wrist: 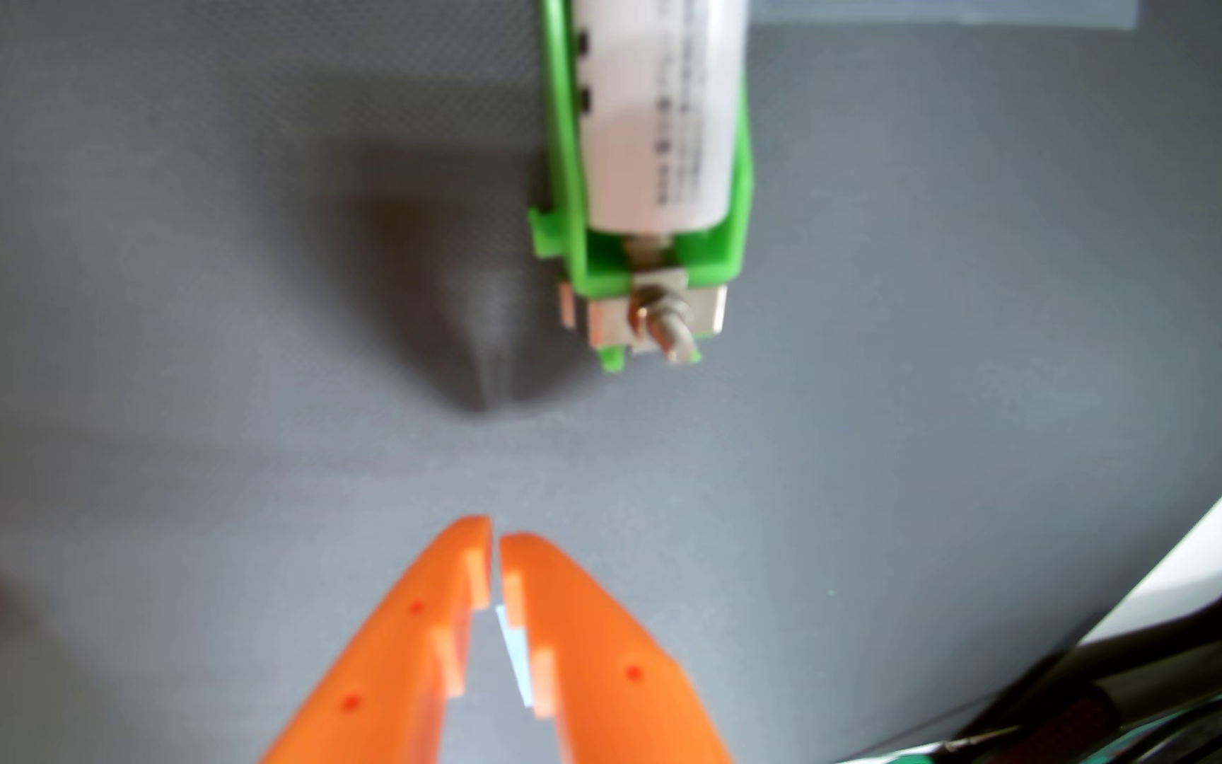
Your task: Insert Battery
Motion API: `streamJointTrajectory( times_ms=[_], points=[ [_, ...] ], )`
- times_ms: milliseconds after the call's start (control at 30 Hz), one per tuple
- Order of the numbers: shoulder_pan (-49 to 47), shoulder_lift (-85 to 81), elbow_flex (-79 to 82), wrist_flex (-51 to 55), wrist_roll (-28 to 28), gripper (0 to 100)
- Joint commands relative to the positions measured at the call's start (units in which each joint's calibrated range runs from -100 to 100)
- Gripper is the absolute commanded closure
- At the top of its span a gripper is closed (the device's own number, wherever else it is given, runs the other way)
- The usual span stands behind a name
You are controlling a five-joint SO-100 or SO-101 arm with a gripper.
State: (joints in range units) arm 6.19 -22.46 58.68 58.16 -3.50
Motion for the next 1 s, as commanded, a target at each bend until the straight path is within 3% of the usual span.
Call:
streamJointTrajectory(
  times_ms=[0, 300, 967],
  points=[
    [0.31, -1.42, 0.35, -0.67, 0.10, 98],
    [0.31, -1.42, 4.94, -7.02, 0.15, 98],
    [0.31, -0.84, 7.37, -6.42, 0.15, 98]
  ],
)
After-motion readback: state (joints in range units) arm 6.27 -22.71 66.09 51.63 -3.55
